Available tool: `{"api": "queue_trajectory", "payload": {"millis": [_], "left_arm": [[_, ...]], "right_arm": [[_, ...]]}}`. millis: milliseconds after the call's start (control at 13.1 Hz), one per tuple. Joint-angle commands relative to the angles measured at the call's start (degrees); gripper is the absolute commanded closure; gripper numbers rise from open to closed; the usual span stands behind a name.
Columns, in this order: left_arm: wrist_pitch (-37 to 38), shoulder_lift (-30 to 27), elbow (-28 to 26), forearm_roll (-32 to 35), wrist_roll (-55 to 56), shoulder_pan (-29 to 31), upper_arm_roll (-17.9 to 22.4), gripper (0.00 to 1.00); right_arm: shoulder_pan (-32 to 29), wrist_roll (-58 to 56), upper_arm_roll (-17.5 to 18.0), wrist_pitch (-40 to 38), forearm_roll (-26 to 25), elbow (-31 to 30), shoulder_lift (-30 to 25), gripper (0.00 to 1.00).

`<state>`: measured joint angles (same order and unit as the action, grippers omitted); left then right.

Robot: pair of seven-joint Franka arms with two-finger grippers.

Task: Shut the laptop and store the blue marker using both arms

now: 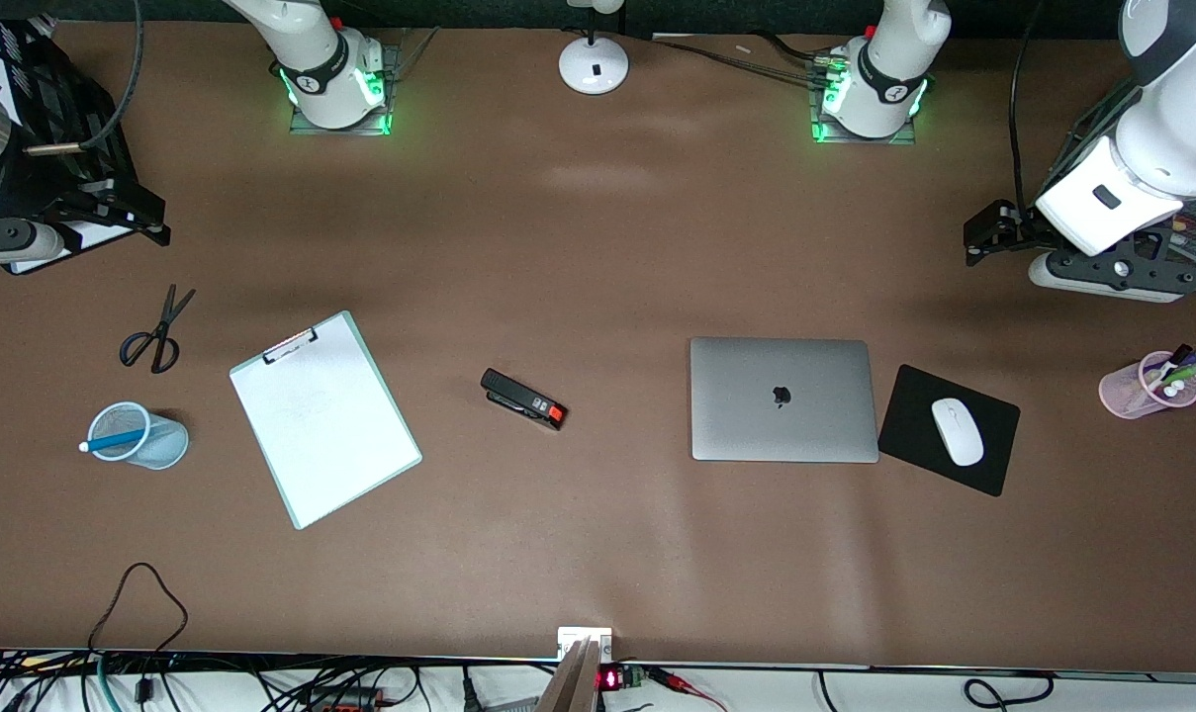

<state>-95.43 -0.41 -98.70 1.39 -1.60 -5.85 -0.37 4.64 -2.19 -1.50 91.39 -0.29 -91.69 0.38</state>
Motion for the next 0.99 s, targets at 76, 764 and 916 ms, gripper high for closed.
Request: {"api": "queue_trajectory", "payload": {"millis": [76, 764, 916], "left_arm": [[1.38, 1.2, 2.2, 1.33, -1.03, 1.1, 0.11, 0.0], [1.91, 1.64, 2.11, 1.42, -1.82, 2.25, -0.24, 0.0], [1.83, 1.73, 2.28, 1.42, -1.91, 2.25, -0.33, 0.0]], "right_arm": [[-0.24, 0.87, 0.35, 1.16, -0.59, -0.51, -0.03, 0.0], [0.11, 2.44, 0.53, 1.51, -1.82, -0.24, 0.15, 0.0], [0.28, 4.73, 0.62, 1.86, -1.82, -0.24, 0.15, 0.0]]}}
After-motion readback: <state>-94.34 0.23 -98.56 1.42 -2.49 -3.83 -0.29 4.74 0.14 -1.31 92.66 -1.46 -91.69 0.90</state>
